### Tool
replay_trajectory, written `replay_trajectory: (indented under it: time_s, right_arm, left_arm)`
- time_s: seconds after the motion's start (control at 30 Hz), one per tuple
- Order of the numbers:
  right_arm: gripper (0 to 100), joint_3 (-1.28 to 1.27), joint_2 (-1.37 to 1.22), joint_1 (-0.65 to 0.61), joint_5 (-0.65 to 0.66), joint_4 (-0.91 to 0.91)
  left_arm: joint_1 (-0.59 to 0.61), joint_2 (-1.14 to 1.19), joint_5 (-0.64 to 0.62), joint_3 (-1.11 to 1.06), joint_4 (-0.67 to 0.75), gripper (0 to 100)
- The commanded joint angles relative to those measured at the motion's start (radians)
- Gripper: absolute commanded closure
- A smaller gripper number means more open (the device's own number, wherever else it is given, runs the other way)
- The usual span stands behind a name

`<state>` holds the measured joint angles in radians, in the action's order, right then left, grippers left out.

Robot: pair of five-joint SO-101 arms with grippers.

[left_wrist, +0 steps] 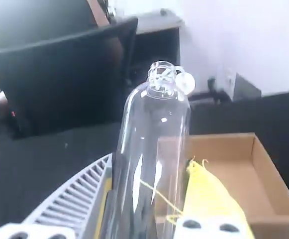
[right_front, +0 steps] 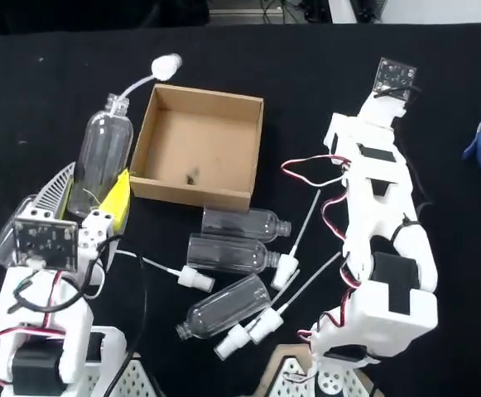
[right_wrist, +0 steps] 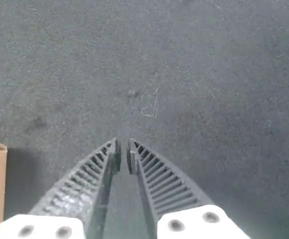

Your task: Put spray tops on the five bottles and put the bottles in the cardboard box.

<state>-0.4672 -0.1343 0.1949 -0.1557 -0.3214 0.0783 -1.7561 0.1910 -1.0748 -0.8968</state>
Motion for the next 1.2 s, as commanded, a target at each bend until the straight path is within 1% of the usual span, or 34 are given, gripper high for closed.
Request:
replay_trajectory:
  time_s: [0.0, 0.2, 0.3, 0.4, 0.53, 0.7, 0.8, 0.9, 1.03, 1.1, 1.17]
  right_arm:
    - [98.4, 0.111, 0.025, -0.003, -0.009, -0.104]
    - [98.5, 0.318, 0.031, -0.060, -0.011, -0.388]
    - [98.7, 0.440, 0.031, -0.060, -0.037, -0.520]
    - [98.7, 0.556, 0.031, -0.009, -0.107, -0.652]
    - [98.7, 0.665, 0.031, 0.078, -0.084, -0.752]
    - [98.7, 0.743, 0.031, 0.181, -0.035, -0.838]
    - [98.7, 0.763, 0.033, 0.222, -0.002, -0.875]
    - [98.7, 0.750, 0.070, 0.236, 0.043, -0.918]
    - [98.7, 0.651, 0.211, 0.232, 0.097, -0.933]
    - [98.7, 0.572, 0.308, 0.229, 0.106, -0.901]
    - [98.7, 0.489, 0.409, 0.216, 0.107, -0.862]
  left_arm:
    - [0.002, -0.054, -0.015, -0.028, 0.118, 97]
    - [0.001, -0.071, -0.017, -0.093, 0.216, 97]
    - [-0.013, -0.071, -0.017, -0.110, 0.267, 97]
    - [-0.101, -0.071, -0.017, -0.102, 0.278, 97]
    - [-0.226, -0.071, -0.017, -0.108, 0.282, 97]
    - [-0.286, -0.071, -0.017, -0.110, 0.282, 97]
    - [-0.286, -0.071, -0.017, -0.108, 0.282, 97]
    - [-0.286, -0.071, -0.017, -0.108, 0.279, 97]
    - [-0.288, -0.071, -0.017, -0.105, 0.281, 97]
    - [-0.291, -0.071, -0.017, -0.104, 0.282, 97]
    - [-0.323, -0.071, -0.017, -0.104, 0.282, 97]
